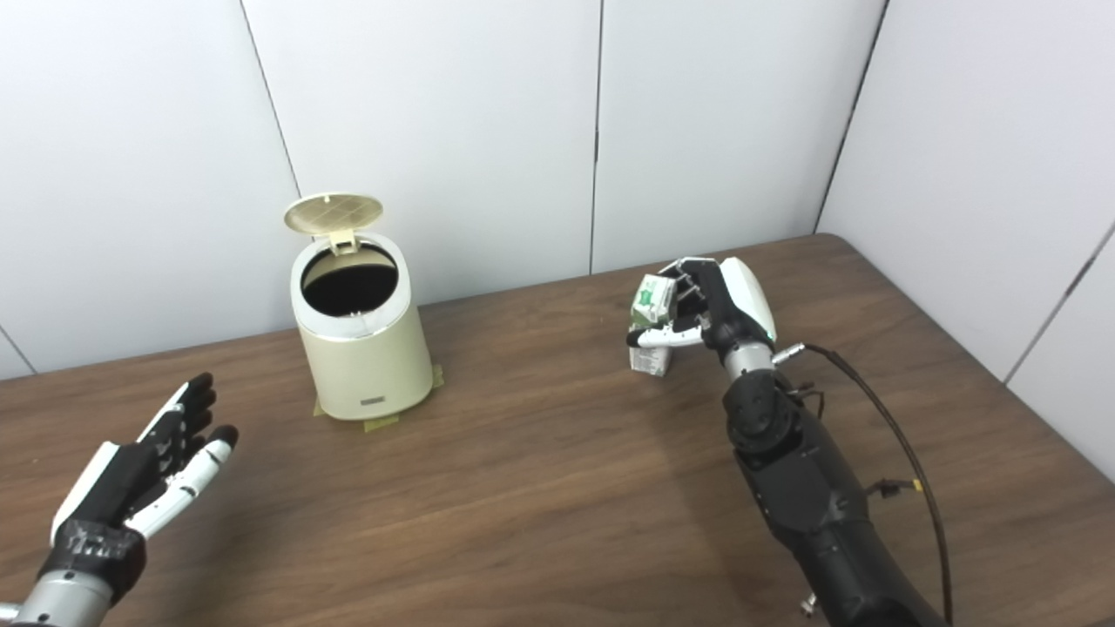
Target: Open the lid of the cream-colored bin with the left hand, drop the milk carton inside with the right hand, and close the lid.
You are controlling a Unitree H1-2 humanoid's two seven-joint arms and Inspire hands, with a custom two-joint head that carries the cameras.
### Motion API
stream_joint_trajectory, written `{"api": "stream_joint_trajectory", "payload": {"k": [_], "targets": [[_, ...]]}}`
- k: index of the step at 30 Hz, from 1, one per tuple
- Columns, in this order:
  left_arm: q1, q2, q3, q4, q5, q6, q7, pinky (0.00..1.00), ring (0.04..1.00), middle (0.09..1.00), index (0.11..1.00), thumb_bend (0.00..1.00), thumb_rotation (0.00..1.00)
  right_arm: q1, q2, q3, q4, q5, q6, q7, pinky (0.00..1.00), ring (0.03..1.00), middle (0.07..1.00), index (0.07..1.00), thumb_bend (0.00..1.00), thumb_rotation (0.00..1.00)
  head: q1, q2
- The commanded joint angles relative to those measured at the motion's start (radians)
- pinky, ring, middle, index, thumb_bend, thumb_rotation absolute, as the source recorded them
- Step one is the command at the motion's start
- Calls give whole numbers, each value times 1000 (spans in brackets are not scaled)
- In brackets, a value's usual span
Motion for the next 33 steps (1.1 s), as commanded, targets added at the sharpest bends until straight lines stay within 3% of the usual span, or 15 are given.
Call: {"api": "stream_joint_trajectory", "payload": {"k": [1,5,11,23,29,33], "targets": [[-27,2,3,-23,-5,-18,14,1000,1000,1000,1000,308,426,-45,4,-15,-79,-28,-29,-61,407,407,508,498,518,0,3,1],[-7,0,-10,-45,8,-20,17,1000,1000,1000,1000,317,457,-31,32,-13,-152,-71,-17,-91,422,413,514,488,518,0,22,-3],[18,-22,-14,-59,2,-17,28,1000,1000,1000,1000,324,466,-13,64,-3,-269,-97,-18,-68,332,413,505,495,501,0,65,-23],[82,-67,-34,-80,14,-30,68,1000,1000,1000,1000,325,582,-33,103,48,-345,-114,-85,-42,398,422,518,495,502,0,162,-38],[101,-98,-31,-88,-1,-28,91,1000,1000,1000,1000,295,581,-85,159,74,-403,-117,-47,7,338,411,521,515,498,0,195,-47],[126,-115,-40,-96,14,-34,106,1000,1000,1000,1000,310,614,-121,199,92,-430,-157,-4,27,355,405,517,510,499,0,218,-51]]}}
